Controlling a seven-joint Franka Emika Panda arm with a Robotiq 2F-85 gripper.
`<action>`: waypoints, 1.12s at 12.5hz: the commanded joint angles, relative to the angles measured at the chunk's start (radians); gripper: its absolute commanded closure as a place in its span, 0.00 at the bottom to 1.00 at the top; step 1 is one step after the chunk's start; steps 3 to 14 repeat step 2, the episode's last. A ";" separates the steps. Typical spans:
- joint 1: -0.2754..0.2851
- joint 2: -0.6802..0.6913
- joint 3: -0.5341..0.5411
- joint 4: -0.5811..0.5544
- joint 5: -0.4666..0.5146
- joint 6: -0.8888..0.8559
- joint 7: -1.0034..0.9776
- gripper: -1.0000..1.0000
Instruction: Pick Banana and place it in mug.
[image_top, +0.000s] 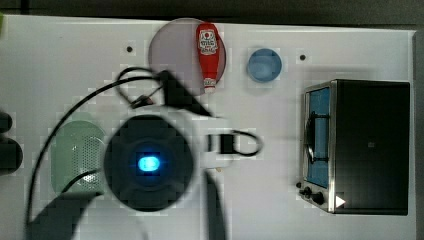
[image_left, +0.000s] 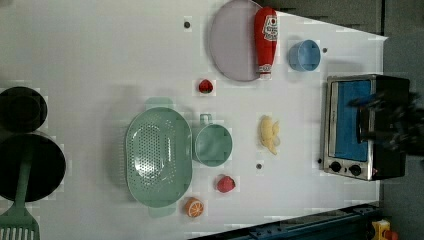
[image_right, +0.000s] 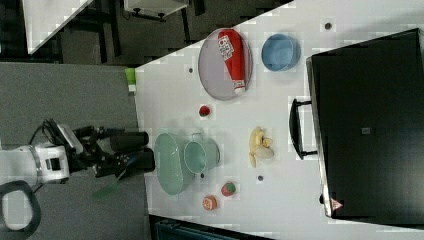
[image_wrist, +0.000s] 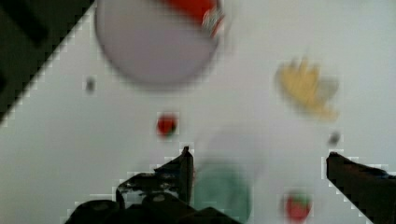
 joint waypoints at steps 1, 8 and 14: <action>-0.032 -0.002 -0.065 0.015 -0.064 -0.068 -0.047 0.00; -0.033 -0.005 -0.091 0.023 -0.064 -0.074 -0.063 0.00; -0.033 -0.005 -0.091 0.023 -0.064 -0.074 -0.063 0.00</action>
